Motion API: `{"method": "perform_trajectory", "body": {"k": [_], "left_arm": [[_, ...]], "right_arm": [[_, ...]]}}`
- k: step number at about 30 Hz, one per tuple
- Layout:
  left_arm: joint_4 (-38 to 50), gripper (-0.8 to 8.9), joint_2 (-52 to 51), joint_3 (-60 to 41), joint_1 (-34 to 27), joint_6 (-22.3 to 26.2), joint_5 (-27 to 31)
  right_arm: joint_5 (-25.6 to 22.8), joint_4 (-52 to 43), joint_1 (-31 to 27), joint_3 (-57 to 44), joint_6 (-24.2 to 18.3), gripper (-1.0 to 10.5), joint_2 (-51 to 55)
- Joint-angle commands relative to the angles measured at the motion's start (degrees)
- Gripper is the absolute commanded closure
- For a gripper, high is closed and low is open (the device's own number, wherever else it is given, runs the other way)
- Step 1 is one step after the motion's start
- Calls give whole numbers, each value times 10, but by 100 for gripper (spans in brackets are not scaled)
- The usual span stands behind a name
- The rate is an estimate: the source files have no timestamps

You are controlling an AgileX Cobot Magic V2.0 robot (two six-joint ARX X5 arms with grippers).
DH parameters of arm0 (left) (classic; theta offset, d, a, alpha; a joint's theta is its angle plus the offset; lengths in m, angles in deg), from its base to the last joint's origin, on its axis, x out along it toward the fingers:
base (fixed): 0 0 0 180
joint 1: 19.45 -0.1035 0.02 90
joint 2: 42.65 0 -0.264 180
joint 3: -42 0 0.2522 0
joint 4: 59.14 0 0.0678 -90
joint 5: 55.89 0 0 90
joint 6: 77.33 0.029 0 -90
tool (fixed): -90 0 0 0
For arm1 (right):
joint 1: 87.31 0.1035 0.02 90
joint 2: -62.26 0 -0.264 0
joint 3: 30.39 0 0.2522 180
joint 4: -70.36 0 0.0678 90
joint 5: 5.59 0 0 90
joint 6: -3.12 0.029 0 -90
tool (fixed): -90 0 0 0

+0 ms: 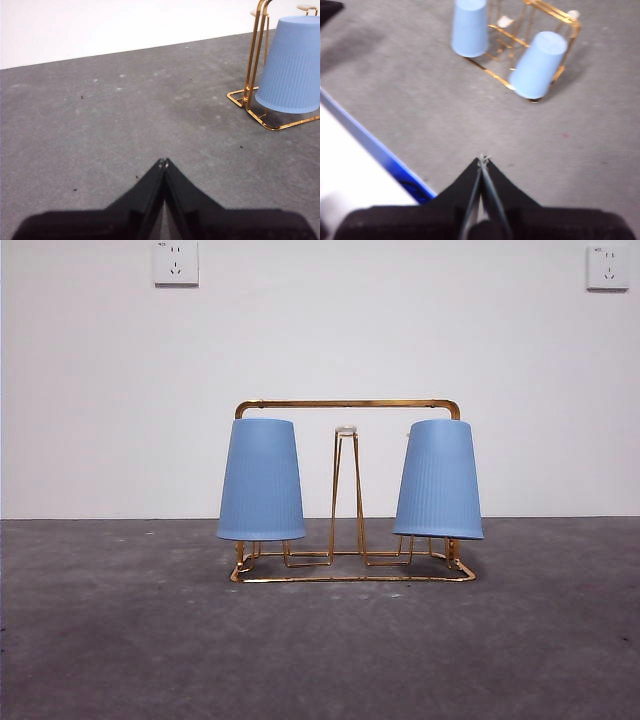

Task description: Pick up cup 1,put cup 1 in the cup rack,pick up cup 2,put cup 2 in the cup rack

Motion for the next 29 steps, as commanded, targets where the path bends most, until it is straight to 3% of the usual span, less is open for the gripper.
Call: {"method": "perform_trajectory", "body": {"k": [1, 3, 5, 8, 13, 22, 29], "left_arm": [[4, 817, 0, -5, -1, -4, -2], [4, 817, 0, -5, -1, -4, -2], [4, 817, 0, -5, -1, -4, -2], [4, 817, 0, -5, -1, -4, -2], [4, 817, 0, -5, -1, -4, -2], [4, 817, 0, -5, -1, -4, -2], [4, 817, 0, -5, -1, -4, -2]], "right_arm": [[-35, -31, -24, -3, -54, 945, 8], [-29, -89, -65, -11, -90, 945, 22], [17, -162, -123, -34, -100, 945, 43], [95, -275, -221, -101, -86, 945, 87], [109, -455, -336, -264, -57, 945, 151], [102, -689, -401, -570, -11, 945, 283], [95, -730, -401, -715, 15, 945, 384]]}}
